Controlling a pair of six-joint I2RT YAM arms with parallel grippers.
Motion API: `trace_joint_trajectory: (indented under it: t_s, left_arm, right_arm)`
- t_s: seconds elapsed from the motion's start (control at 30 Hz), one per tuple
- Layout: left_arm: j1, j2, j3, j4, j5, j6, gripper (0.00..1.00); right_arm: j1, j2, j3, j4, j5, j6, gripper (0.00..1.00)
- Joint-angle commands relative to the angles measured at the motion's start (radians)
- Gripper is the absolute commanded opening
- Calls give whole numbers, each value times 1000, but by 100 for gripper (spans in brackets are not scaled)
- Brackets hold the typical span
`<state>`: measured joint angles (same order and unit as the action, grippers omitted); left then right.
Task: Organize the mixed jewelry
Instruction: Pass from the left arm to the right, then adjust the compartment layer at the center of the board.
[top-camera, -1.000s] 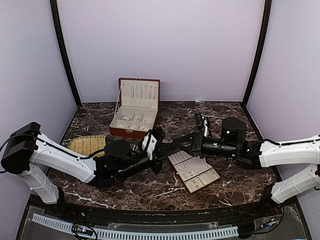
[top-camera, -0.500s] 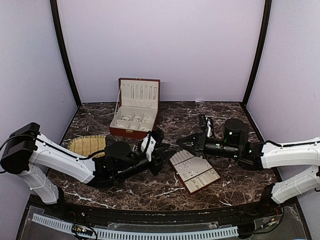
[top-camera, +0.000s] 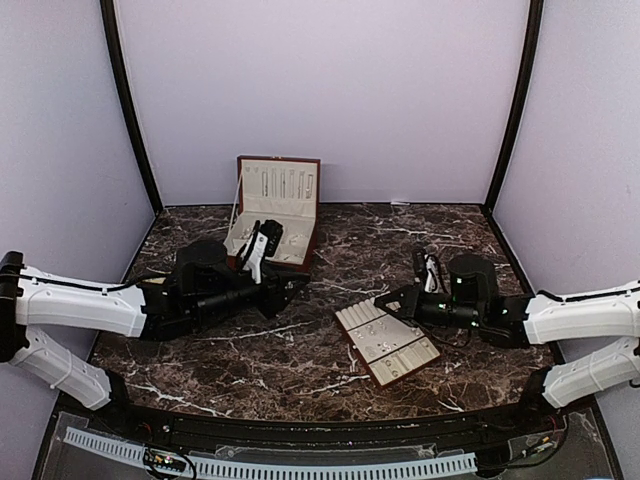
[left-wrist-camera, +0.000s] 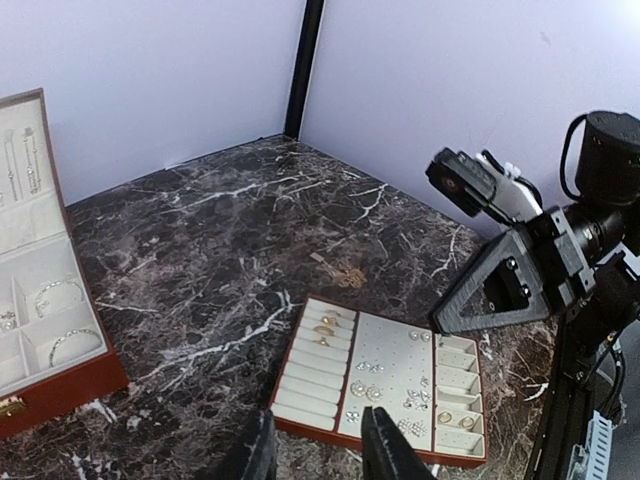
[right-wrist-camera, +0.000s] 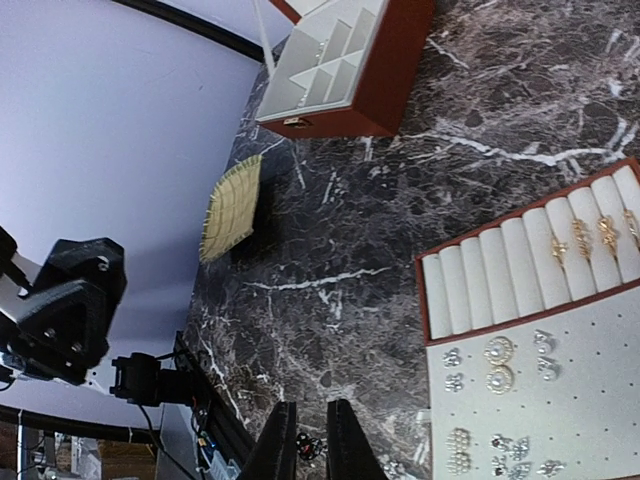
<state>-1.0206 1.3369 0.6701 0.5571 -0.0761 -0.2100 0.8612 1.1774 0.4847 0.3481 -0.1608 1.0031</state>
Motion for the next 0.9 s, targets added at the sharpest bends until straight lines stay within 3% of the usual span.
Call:
trace_joint_trajectory:
  t_s: [0.0,0.17,0.4,0.87]
  left_arm:
    - [91,-52,114,-321,183,-18,31]
    - [253,-32,220,-501,328,4,31]
    - [428,27,327,-630,450,18,35]
    - [464,7,326,-684,326,116,44]
  right_arm:
    - [-33,8,-39,-1,33,-56,11]
    - [-57,42,-68,2,51,-79,11]
    - [-71,87,-97,9,58,-94,11]
    - [-77,163,-122,39,77,-78,10]
